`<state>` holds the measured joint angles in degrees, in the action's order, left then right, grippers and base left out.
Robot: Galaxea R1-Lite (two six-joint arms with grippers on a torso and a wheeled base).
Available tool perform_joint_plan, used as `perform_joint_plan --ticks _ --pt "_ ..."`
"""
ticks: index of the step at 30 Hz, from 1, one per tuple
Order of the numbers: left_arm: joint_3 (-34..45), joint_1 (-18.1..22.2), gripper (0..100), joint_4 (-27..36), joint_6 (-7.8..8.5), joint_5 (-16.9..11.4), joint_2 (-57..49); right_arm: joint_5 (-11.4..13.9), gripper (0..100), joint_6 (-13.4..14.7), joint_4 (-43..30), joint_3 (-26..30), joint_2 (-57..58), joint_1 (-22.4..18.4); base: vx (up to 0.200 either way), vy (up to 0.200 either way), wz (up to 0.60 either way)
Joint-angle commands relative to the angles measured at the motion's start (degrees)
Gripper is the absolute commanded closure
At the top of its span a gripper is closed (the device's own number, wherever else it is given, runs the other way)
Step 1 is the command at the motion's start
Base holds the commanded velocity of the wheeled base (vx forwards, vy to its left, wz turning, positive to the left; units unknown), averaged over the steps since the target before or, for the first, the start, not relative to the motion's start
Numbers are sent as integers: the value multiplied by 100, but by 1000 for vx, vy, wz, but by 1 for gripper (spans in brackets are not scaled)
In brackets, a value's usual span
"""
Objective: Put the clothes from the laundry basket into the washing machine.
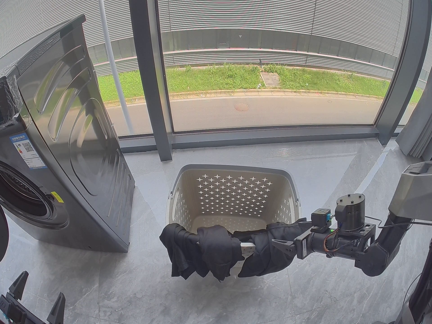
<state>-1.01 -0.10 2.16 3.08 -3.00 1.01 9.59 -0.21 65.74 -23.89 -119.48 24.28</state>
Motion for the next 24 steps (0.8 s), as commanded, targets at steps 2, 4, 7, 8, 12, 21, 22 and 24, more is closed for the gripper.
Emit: perform_joint_plan --ticks 2,4,7,8,12,21,22,24 --pt "101 1 0 4 -1 1 -101 -19 0 -14 220 -212 -620 -20 0 0 0" --pt "101 1 0 -5 -1 1 -101 -28 0 -14 220 -265 -673 -55 0 0 0" --pt "101 1 0 4 8 1 -101 -151 0 -32 228 -309 -796 -90 0 0 0" --pt "101 1 0 4 8 1 -101 -151 0 -32 237 -318 -805 -90 0 0 0" --pt "101 1 0 4 17 1 -101 -186 0 -32 439 -388 -998 -117 0 0 0" --pt "101 1 0 4 17 1 -101 -274 0 -32 562 -485 -1200 -64 0 0 0" --pt "101 1 0 4 17 1 -101 -274 0 -32 562 -493 -1209 -64 0 0 0" --pt "101 1 0 13 17 10 -101 -291 0 -32 562 -555 -1209 -38 0 0 0"
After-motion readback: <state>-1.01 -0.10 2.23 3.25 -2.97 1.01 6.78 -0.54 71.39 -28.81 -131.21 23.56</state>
